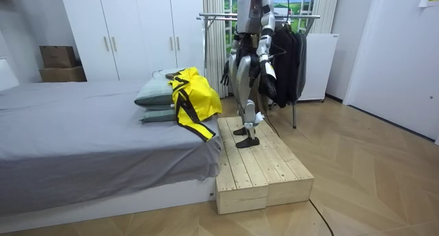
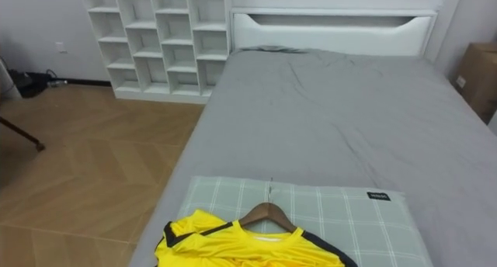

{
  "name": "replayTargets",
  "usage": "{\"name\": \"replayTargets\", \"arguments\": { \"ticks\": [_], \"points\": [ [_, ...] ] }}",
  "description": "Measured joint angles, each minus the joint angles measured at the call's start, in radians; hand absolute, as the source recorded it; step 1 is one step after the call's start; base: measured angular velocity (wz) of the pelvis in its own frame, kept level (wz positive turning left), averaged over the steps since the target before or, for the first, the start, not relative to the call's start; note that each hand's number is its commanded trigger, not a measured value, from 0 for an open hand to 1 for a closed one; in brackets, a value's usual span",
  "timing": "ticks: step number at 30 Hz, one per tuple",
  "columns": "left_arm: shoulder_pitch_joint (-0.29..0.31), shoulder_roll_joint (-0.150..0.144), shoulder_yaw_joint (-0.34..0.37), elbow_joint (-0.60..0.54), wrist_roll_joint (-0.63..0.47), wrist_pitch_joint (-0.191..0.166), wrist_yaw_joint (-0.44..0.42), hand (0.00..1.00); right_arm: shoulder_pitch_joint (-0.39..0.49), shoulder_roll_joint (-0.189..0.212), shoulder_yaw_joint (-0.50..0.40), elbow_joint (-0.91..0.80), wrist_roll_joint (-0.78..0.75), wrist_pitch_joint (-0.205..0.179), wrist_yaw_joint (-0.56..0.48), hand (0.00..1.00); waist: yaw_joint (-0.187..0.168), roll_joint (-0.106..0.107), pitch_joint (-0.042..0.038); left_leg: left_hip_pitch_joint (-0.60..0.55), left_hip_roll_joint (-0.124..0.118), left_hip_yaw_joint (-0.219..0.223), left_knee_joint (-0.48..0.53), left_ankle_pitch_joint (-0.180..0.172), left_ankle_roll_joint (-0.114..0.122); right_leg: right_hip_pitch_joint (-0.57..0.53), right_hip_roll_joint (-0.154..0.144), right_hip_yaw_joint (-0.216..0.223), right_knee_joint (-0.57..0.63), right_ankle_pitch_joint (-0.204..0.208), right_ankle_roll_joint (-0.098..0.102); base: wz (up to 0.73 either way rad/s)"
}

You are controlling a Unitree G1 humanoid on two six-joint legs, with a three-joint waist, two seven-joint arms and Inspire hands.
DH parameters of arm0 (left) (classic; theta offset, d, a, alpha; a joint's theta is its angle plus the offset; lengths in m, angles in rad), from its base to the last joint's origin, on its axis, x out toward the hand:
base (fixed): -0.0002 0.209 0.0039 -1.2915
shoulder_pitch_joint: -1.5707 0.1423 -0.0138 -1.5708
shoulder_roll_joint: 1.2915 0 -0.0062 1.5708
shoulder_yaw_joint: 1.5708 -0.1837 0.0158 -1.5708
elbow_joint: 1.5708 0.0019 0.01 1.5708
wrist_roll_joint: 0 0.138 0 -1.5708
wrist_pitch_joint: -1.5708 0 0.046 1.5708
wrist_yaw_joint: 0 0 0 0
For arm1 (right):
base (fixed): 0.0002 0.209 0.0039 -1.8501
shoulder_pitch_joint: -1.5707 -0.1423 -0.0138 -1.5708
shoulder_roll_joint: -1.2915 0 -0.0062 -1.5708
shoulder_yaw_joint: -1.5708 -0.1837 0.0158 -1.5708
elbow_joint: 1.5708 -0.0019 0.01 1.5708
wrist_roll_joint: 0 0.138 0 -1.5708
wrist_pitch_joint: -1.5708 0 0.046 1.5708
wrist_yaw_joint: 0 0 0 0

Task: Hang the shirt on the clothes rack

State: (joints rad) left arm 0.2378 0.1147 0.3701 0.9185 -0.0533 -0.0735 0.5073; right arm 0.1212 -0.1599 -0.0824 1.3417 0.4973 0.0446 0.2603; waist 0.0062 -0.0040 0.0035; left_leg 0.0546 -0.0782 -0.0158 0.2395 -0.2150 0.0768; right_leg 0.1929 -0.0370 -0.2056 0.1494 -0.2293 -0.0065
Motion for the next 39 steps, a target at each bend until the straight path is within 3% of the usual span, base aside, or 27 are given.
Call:
{"name": "replayTargets", "arguments": {
  "ticks": [5,13,18,21,23,26,30,39],
  "points": [
    [-0.004,0.015,-0.023,-0.160,0.119,-0.026,0.131,0.00,0.001,-0.003,0.000,-0.001,0.002,-0.008,-0.021,0.00,-0.001,-0.005,-0.0031,0.003,-0.002,-0.015,-0.001,0.000,0.000,0.001,0.000,-0.014,0.000,-0.001,0.002,0.07],
    [-0.007,0.022,-0.059,-0.378,0.314,-0.034,0.232,0.00,0.020,-0.009,0.001,-0.004,-0.029,-0.012,-0.017,0.00,0.000,-0.004,-0.0033,0.008,-0.003,-0.013,-0.011,0.000,0.000,0.000,0.000,-0.014,0.001,-0.001,0.002,0.00],
    [-0.037,0.023,-0.061,-0.408,0.434,-0.035,0.238,0.00,0.022,-0.010,-0.010,-0.003,-0.029,-0.012,-0.015,0.00,-0.011,-0.002,-0.0033,-0.001,0.002,-0.016,-0.003,-0.001,-0.001,-0.003,0.001,-0.017,0.001,-0.001,0.001,0.01],
    [-0.049,0.039,-0.069,-0.456,0.507,-0.035,0.250,0.00,0.023,-0.019,-0.011,-0.002,-0.030,-0.012,-0.004,0.00,-0.021,0.003,-0.0030,-0.007,0.002,-0.016,0.002,-0.001,-0.001,-0.006,0.002,-0.015,0.001,0.000,0.001,0.01],
    [-0.064,0.059,-0.075,-0.460,0.587,-0.035,0.262,0.00,0.028,-0.033,-0.011,-0.009,-0.049,-0.012,0.005,0.00,-0.028,0.014,-0.0045,-0.007,0.002,-0.013,0.003,-0.001,-0.001,-0.008,0.002,-0.014,0.002,0.000,0.001,-0.05],
    [-0.086,0.062,-0.080,-0.461,0.702,-0.035,0.270,0.00,0.037,-0.043,-0.013,-0.015,-0.056,-0.019,0.005,0.00,-0.029,0.027,-0.0058,-0.008,0.002,-0.013,0.001,-0.001,-0.001,-0.008,0.002,-0.013,0.002,0.000,0.000,0.00],
    [-0.090,0.063,-0.107,-0.469,0.765,-0.027,0.270,0.00,0.039,-0.049,-0.018,-0.015,-0.055,-0.029,0.005,0.00,-0.037,0.039,-0.0082,-0.011,0.003,-0.012,0.001,-0.001,-0.002,-0.013,0.003,-0.011,0.002,0.001,-0.001,-0.01],
    [-0.111,0.066,-0.147,-0.553,0.807,-0.014,0.266,0.00,0.036,-0.062,-0.018,-0.019,-0.085,-0.033,0.007,0.00,-0.058,0.036,-0.0037,-0.007,0.007,0.002,-0.006,0.000,-0.003,-0.019,0.004,0.008,0.001,0.001,-0.002,-0.03]
  ]
}}
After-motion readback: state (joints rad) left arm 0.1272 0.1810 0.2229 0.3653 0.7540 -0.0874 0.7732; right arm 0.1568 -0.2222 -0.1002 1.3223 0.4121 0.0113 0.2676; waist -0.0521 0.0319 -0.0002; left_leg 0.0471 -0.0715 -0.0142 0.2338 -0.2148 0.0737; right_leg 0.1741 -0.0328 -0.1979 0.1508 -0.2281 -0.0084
